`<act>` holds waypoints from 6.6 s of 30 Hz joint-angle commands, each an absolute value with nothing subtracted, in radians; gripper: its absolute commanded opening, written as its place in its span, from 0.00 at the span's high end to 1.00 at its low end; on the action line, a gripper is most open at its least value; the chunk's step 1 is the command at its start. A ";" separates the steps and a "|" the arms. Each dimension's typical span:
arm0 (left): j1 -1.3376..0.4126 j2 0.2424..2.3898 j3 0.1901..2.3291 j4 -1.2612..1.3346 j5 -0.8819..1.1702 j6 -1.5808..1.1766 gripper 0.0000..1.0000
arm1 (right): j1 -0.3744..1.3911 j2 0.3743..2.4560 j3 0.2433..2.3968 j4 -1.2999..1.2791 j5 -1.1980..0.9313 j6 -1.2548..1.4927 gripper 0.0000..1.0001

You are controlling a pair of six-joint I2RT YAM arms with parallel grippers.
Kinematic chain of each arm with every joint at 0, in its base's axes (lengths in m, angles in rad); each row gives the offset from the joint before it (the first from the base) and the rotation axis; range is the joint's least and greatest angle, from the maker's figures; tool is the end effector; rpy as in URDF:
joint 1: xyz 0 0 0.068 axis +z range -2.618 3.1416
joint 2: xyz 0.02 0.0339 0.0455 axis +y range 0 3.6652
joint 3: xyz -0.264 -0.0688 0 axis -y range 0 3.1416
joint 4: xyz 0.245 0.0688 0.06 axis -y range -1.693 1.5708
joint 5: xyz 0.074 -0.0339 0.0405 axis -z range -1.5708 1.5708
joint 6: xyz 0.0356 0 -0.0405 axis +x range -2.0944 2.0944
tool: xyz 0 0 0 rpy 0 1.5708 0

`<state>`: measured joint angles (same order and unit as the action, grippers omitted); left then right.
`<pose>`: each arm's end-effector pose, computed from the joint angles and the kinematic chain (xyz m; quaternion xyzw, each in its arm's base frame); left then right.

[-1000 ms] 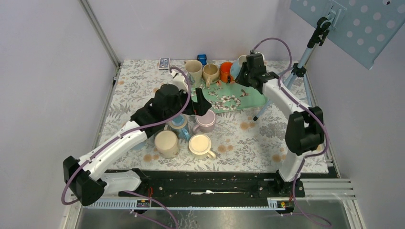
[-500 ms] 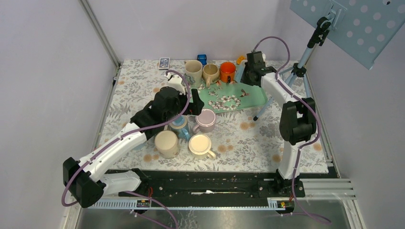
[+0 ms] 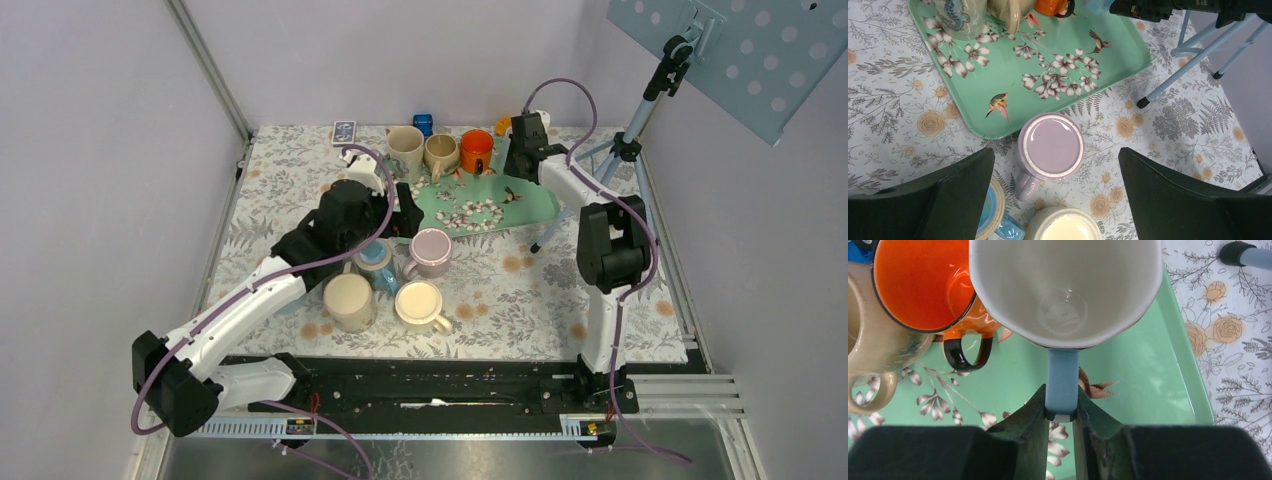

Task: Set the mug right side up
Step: Place the cup on the tray, then turn over the cup at the center of the board.

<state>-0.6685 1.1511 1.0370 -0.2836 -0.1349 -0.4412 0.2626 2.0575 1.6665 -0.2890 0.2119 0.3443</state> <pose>0.2097 -0.1595 0.3440 0.0572 0.8298 -0.2432 0.4990 0.4630 0.1167 0.2405 0.0822 0.8948 0.0369 0.4373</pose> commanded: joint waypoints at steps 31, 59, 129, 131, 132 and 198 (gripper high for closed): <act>-0.641 1.132 1.022 -0.221 -0.088 -0.446 0.01 | 0.240 2.238 1.868 -0.049 0.191 0.231 0.98; -0.635 1.135 1.020 -0.212 -0.042 -0.452 0.01 | 0.241 2.140 1.941 -0.258 0.233 0.288 0.25; -0.869 1.751 1.255 -0.412 -0.065 -0.375 0.14 | 0.289 1.202 0.924 -0.108 -0.119 0.490 0.00; -0.875 1.762 1.265 -0.416 -0.074 -0.373 0.20 | 0.290 1.198 0.919 -0.110 -0.115 0.489 0.00; -0.877 1.768 1.271 -0.419 -0.078 -0.371 0.22 | 0.290 1.197 0.918 -0.110 -0.115 0.488 0.00; -0.941 1.847 1.349 -0.408 -0.321 -0.400 0.89 | 0.290 1.156 0.855 -0.111 -0.134 0.504 0.00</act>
